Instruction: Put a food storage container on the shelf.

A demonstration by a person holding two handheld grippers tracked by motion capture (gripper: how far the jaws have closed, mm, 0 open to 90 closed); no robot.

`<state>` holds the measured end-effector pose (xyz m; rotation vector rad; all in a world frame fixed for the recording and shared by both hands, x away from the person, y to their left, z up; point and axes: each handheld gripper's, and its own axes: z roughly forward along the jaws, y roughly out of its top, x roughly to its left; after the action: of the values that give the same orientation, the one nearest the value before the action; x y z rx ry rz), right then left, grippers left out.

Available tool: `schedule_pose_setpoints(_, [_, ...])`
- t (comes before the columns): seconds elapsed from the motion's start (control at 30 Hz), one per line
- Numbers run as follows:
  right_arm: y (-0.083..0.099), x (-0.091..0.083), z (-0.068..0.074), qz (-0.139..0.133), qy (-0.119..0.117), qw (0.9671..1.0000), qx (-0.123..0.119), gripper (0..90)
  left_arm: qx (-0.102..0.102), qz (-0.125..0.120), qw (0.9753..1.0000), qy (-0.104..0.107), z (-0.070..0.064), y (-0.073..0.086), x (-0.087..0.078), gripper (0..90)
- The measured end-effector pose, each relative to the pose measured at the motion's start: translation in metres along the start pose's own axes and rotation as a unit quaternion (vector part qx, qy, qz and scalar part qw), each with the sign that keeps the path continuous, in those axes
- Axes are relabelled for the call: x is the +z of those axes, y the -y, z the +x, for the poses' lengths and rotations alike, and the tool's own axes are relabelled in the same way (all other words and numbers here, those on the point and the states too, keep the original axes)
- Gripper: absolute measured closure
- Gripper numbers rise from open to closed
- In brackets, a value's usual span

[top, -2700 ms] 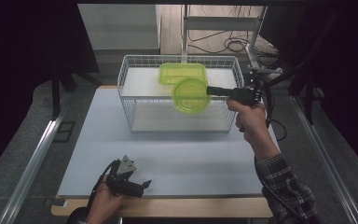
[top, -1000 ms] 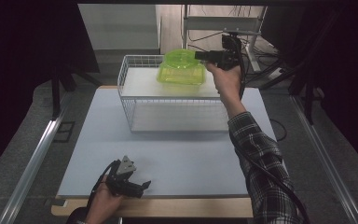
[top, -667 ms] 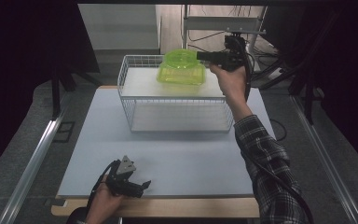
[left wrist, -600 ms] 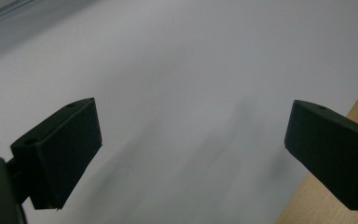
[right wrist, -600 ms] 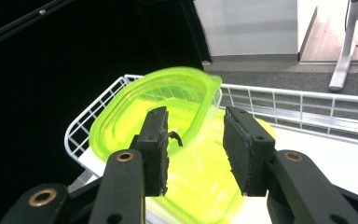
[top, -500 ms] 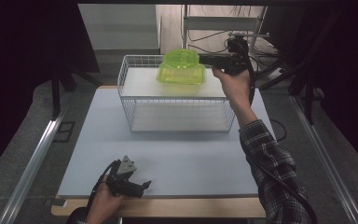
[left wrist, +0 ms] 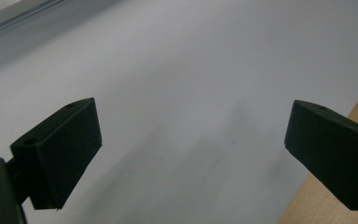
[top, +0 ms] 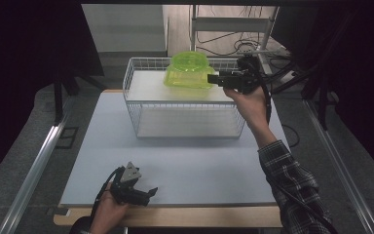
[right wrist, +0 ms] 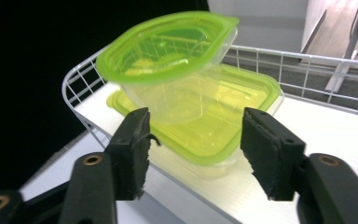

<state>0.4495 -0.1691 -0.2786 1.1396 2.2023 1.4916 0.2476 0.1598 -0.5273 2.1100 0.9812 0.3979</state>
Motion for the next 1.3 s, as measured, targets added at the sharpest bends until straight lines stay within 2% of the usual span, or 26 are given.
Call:
schedule_pose_setpoints(0.6, [0.026,-0.007,0.008,0.012,-0.004,0.9989,-0.045,29.1,0.003,0.001,1.0000,-0.001,0.000,0.000,0.000,3.6])
schedule_pose_setpoints(1.03, [0.038,-0.009,0.009,0.017,-0.007,0.9986,-0.050,24.4,0.004,-0.005,1.0000,-0.001,0.000,0.000,-0.001,3.6])
schedule_pose_setpoints(1.3, [0.044,-0.012,0.017,0.019,-0.011,0.9974,-0.069,20.0,0.003,-0.008,1.0000,0.001,0.001,-0.001,-0.002,3.6])
